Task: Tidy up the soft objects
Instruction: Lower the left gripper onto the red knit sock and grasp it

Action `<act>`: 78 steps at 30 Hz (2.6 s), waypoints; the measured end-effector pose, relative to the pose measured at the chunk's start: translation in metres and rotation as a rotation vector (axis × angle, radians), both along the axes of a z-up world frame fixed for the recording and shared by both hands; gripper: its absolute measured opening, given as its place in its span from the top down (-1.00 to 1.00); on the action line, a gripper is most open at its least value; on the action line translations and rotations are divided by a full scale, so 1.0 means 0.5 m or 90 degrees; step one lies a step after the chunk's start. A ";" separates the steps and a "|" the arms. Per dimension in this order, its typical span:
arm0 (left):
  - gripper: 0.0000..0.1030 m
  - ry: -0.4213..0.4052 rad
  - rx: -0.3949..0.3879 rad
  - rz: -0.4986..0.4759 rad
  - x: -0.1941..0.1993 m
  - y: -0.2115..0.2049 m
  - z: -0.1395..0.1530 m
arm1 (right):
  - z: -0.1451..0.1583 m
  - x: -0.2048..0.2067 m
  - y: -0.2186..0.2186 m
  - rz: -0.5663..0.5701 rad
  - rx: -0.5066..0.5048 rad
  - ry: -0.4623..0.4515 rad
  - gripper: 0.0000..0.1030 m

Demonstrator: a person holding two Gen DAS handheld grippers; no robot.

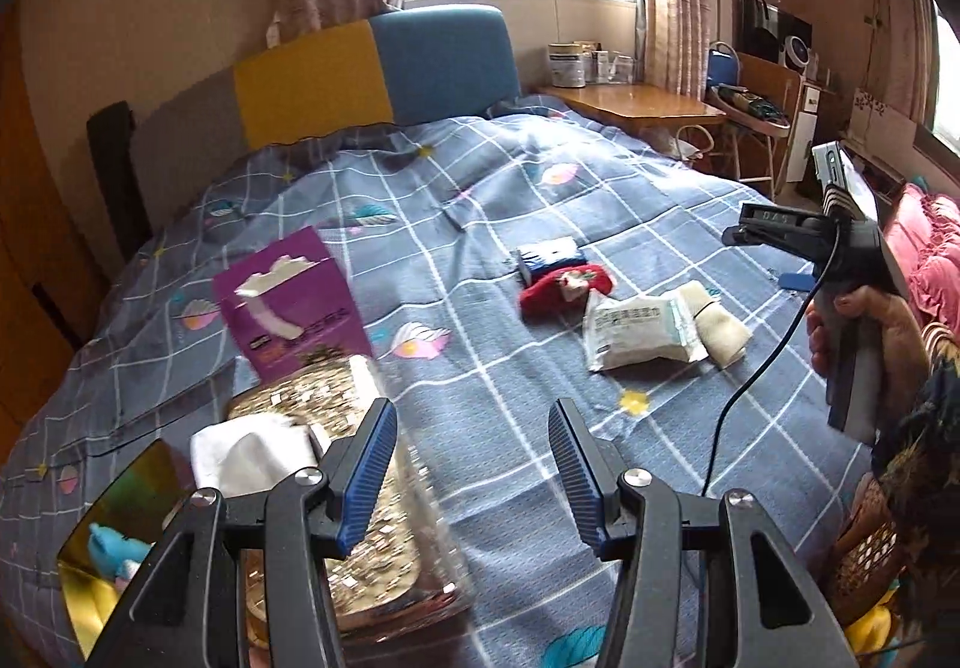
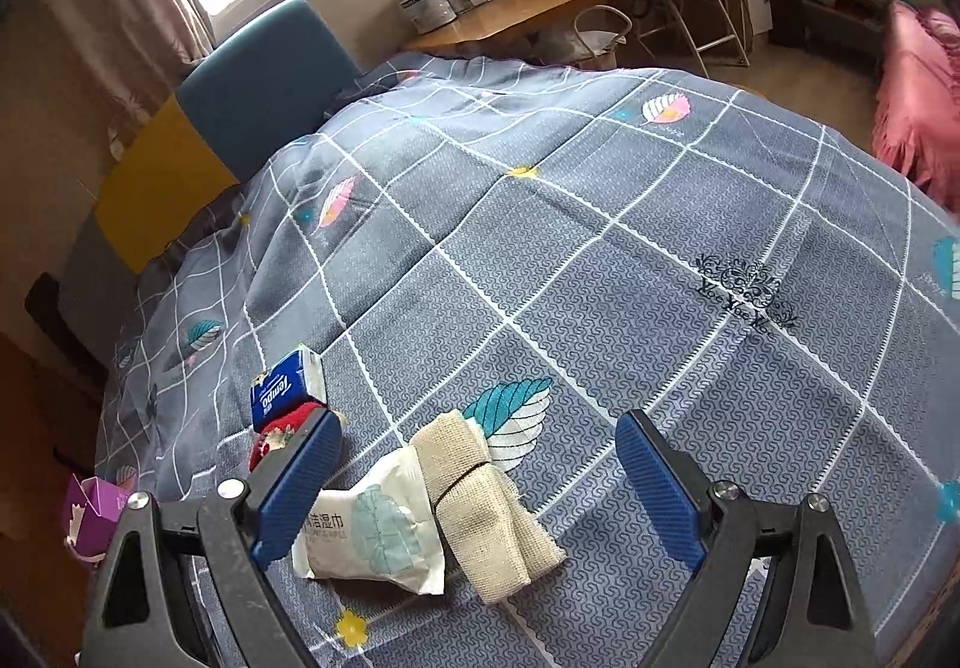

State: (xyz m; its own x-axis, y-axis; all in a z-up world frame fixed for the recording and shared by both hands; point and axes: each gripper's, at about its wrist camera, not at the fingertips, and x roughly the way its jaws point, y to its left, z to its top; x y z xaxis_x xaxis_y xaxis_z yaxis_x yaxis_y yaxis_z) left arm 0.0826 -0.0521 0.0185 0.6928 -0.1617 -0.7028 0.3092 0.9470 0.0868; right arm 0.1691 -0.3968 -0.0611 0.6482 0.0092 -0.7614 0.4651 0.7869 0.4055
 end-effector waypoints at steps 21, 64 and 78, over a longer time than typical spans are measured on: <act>-0.43 0.191 -0.040 -0.007 0.330 -0.218 -0.152 | -0.012 0.000 -0.009 0.022 0.099 -0.011 -0.81; 0.52 0.232 -0.035 0.040 0.144 -0.131 -0.262 | -0.037 0.035 0.063 0.149 0.072 0.027 -0.83; 0.51 0.190 -0.079 0.015 0.117 -0.108 -0.280 | -0.018 0.089 0.284 0.628 -0.370 0.089 -0.82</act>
